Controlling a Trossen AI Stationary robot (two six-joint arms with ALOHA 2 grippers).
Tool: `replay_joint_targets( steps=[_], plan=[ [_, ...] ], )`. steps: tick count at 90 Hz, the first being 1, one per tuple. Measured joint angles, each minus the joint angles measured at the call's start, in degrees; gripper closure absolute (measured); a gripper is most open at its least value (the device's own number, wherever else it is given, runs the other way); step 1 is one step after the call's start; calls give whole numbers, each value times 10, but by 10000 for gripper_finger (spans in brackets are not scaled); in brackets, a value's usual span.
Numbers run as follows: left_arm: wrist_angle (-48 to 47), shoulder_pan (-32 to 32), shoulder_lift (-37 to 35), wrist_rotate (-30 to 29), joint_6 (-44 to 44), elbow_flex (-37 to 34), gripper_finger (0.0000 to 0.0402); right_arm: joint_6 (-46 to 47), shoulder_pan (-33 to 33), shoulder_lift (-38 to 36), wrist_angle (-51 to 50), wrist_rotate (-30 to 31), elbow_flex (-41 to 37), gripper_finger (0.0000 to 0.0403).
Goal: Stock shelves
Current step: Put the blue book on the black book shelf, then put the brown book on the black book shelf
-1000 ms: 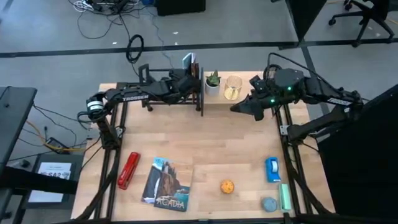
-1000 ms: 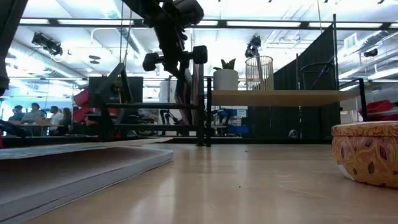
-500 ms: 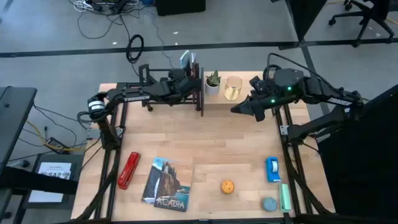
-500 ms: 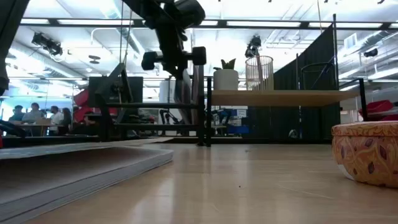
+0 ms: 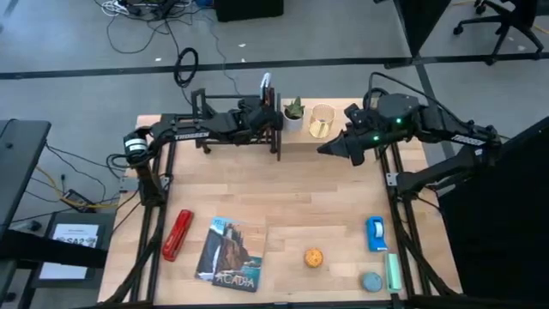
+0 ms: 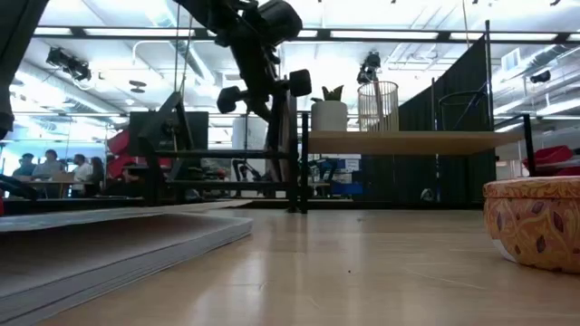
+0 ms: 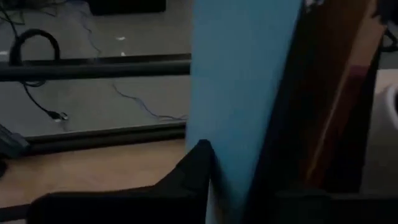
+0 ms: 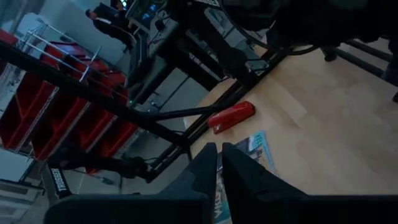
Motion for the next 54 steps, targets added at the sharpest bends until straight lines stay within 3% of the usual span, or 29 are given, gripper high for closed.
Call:
replay_joint_targets(
  steps=[54],
  plan=[
    [-125,0,-4,7,77,97,265,-52,0,0,1,-2,0,403]
  ],
)
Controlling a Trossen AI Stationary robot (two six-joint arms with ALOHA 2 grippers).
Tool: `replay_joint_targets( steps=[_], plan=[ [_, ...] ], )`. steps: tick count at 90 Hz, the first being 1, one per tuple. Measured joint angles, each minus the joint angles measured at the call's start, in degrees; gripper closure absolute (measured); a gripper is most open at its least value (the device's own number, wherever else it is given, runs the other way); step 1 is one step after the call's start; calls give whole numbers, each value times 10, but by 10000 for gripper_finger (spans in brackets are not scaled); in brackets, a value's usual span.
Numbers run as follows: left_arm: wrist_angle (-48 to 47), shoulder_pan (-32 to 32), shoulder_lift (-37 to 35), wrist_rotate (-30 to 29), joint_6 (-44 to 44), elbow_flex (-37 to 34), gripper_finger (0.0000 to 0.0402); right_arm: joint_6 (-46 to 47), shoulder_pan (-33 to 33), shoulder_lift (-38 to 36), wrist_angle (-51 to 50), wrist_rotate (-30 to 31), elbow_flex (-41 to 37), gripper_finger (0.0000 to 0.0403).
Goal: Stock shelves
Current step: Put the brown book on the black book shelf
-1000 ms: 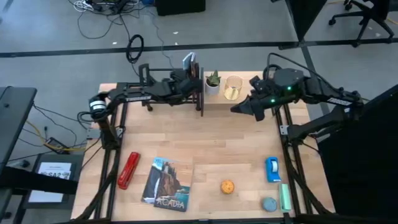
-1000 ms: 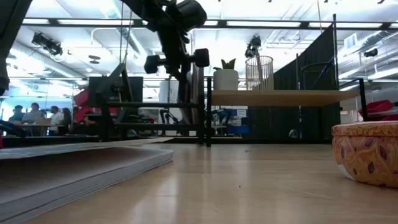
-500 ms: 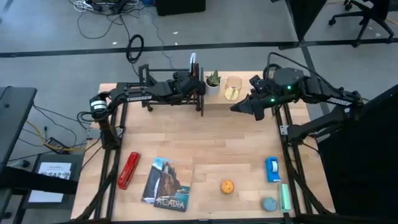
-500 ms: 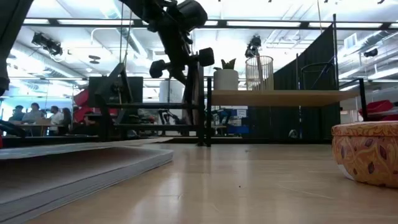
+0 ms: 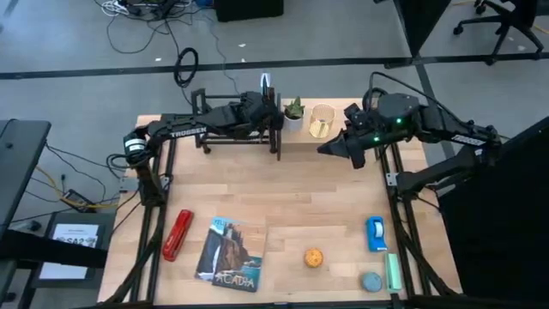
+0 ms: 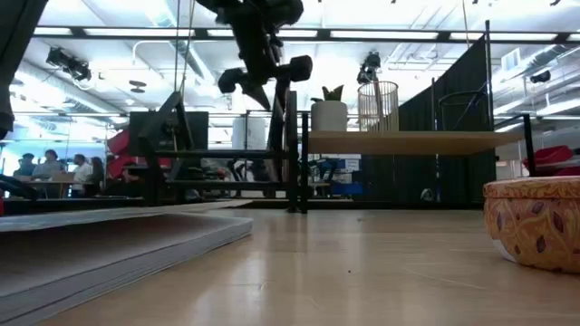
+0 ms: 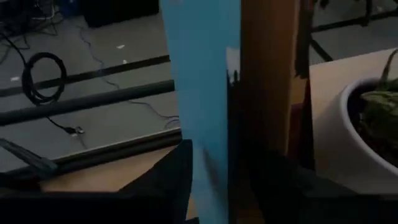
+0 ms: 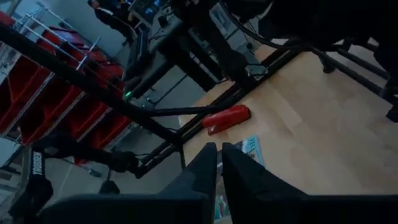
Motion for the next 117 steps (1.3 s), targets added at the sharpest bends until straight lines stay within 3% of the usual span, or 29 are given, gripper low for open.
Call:
replay_joint_targets(
  steps=[14,36,54,73,97,117],
  plan=[
    [-64,-1,0,4,19,52,263,-12,0,0,0,-2,0,403],
    [-152,-28,0,54,119,189,264,-39,0,-13,-9,-18,0,403],
    [-322,-99,-1,129,100,297,264,-59,0,-26,-32,-29,0,402],
    [-510,-214,-1,293,-75,316,264,-98,0,-24,-75,-78,0,399],
    [-510,-348,-7,388,-362,279,244,-167,0,21,-138,-138,0,394],
    [-459,-405,-68,412,-463,134,178,-162,19,91,-137,-183,0,394]
  ],
)
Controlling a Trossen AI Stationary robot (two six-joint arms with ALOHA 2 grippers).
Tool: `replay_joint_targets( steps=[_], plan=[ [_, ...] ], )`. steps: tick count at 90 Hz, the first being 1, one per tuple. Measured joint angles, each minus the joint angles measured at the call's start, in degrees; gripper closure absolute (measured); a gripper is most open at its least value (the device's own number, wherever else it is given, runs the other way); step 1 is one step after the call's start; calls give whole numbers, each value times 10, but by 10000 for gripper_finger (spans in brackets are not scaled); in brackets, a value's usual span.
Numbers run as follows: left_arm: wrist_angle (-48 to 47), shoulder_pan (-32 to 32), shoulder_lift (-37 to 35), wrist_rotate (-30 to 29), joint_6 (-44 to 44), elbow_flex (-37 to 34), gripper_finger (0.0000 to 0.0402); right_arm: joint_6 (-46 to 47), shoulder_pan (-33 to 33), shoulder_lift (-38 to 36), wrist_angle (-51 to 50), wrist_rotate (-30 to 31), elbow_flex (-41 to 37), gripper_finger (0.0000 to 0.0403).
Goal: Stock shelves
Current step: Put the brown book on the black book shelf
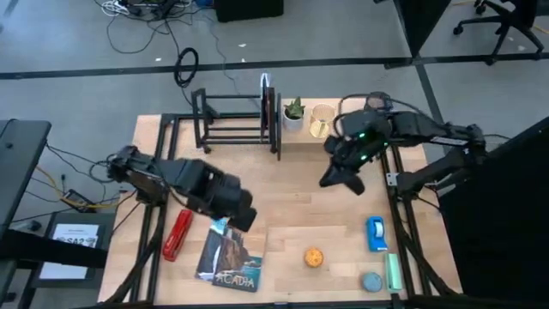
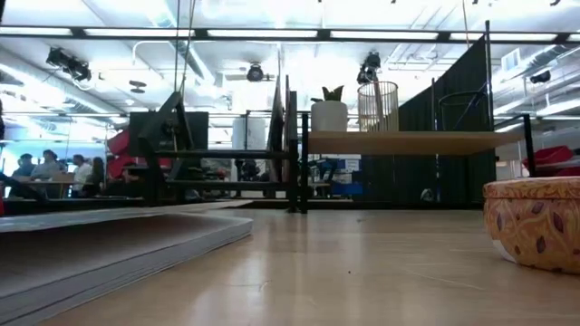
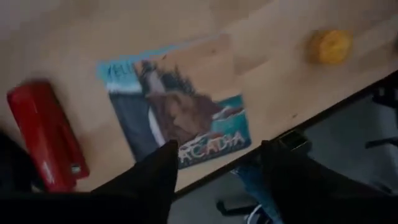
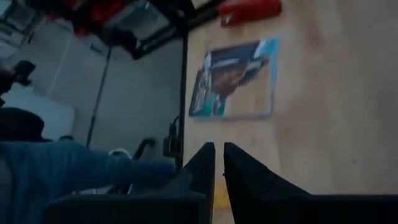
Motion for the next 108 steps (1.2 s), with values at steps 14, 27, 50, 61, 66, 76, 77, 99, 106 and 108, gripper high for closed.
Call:
replay_joint_targets(
  steps=[14,27,50,61,66,76,77,99,106,108],
  plan=[
    [177,-10,-89,15,-35,-202,136,36,28,54,2,0,0,394],
    [358,-13,-186,13,-65,-406,125,76,55,117,4,0,0,394],
    [558,-16,-231,2,-62,-608,132,173,69,267,89,-22,0,394],
    [593,-21,-230,6,-66,-654,133,236,71,333,138,-33,0,397],
    [590,-23,-230,17,-71,-666,133,264,73,357,154,-37,0,399],
    [589,-27,-230,19,-80,-689,133,307,85,394,189,-44,0,402],
    [590,-27,-230,19,-80,-691,133,311,87,397,191,-44,0,402],
    [649,-27,-211,21,-81,-710,133,399,107,442,254,-39,0,403],
    [675,-27,-197,27,-81,-720,133,422,112,458,274,-35,0,403],
    [685,-27,-193,30,-81,-723,133,431,112,463,280,-33,0,403]
  ],
)
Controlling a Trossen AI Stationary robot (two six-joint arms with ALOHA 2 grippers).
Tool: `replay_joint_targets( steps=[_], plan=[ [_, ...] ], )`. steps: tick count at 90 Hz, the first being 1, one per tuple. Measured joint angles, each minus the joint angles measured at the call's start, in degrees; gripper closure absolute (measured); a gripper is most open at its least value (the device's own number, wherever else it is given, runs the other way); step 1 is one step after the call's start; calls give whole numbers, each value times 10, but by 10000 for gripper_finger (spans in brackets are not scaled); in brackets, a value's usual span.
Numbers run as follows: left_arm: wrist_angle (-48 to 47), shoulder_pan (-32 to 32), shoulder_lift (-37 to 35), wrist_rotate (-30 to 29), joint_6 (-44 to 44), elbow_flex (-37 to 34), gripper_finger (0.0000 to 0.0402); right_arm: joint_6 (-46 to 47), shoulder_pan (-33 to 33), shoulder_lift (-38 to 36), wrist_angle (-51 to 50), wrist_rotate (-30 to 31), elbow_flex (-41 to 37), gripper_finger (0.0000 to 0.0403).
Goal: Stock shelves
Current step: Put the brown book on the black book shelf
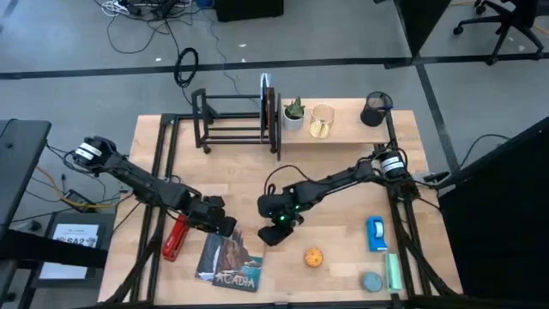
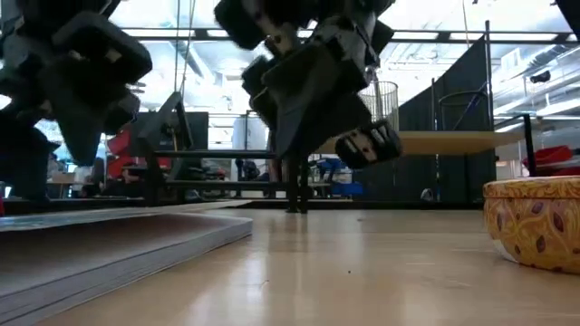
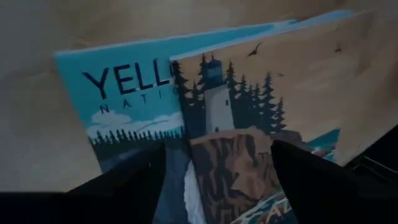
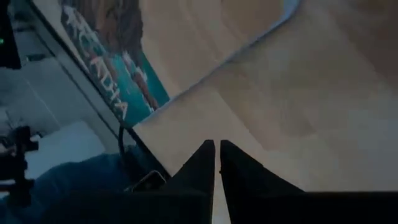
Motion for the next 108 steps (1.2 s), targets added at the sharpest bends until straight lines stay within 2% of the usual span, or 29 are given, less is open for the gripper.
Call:
replay_joint_targets(
  steps=[25,32,47,70,88,101,108],
  plan=[
    [86,-7,64,23,-3,-6,134,81,2,50,102,8,0,403],
    [118,-9,74,24,-4,-7,134,91,2,57,101,4,-1,403],
    [201,-14,81,-31,4,-9,135,92,2,61,107,6,0,403],
    [264,-16,80,-43,32,-9,192,92,-1,61,116,20,0,403],
    [230,-16,80,-36,30,-9,237,70,-6,43,99,24,0,403],
    [212,-17,79,15,30,-9,245,50,-7,-19,40,48,1,403],
    [211,-24,78,21,21,-9,245,42,1,-36,-16,68,1,403]
  ],
)
